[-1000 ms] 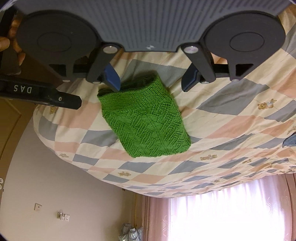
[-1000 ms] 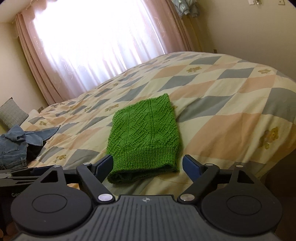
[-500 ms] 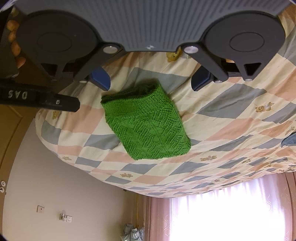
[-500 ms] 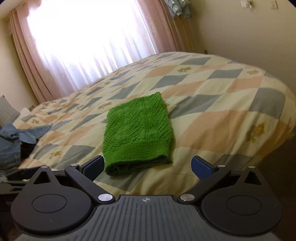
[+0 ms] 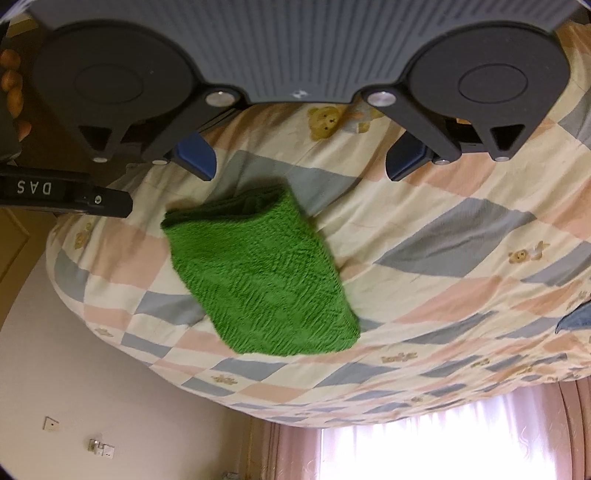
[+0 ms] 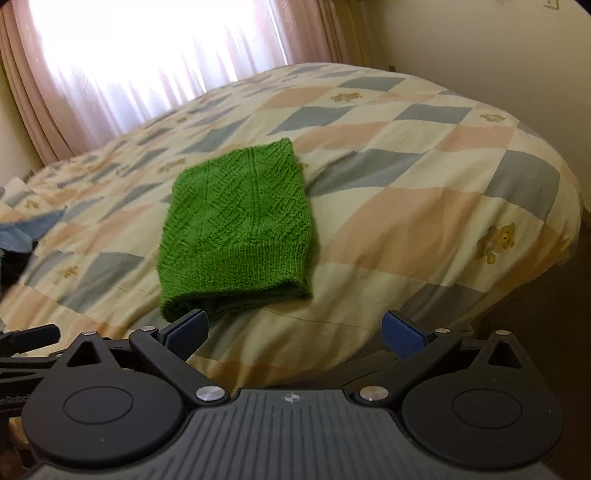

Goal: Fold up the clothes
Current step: 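Open both grippers wide and back them away from the green strip, then roll both tools and grasp the strip's end with both grippers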

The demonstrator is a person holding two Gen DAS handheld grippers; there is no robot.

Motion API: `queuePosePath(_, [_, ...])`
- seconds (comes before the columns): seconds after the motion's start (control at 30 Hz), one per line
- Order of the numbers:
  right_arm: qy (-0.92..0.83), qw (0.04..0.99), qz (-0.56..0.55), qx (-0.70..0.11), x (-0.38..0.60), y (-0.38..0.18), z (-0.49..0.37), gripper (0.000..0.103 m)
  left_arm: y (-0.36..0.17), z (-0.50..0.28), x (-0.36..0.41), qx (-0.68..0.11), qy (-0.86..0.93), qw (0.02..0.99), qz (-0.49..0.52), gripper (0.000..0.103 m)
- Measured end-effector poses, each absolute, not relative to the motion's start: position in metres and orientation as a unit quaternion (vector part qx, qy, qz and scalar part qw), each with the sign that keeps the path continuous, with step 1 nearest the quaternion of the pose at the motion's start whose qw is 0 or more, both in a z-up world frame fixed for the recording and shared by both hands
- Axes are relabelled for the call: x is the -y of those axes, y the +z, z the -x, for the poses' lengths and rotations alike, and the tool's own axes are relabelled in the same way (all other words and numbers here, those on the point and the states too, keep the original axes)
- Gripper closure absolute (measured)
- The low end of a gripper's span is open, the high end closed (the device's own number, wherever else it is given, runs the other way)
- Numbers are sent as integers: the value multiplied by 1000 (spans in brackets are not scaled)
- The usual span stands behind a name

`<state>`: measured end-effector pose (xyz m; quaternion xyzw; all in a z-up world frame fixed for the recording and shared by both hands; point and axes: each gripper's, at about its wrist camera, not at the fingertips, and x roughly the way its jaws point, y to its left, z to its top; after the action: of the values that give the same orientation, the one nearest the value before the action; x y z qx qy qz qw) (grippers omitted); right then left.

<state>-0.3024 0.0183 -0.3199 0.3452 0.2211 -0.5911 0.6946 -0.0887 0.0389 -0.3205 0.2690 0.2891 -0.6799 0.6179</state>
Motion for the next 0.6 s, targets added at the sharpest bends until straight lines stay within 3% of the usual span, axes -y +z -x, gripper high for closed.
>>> queuePosePath(0.6, [-575, 680, -369, -265, 21, -353, 298, 0, -342, 83, -4, -319, -664, 612, -288, 6])
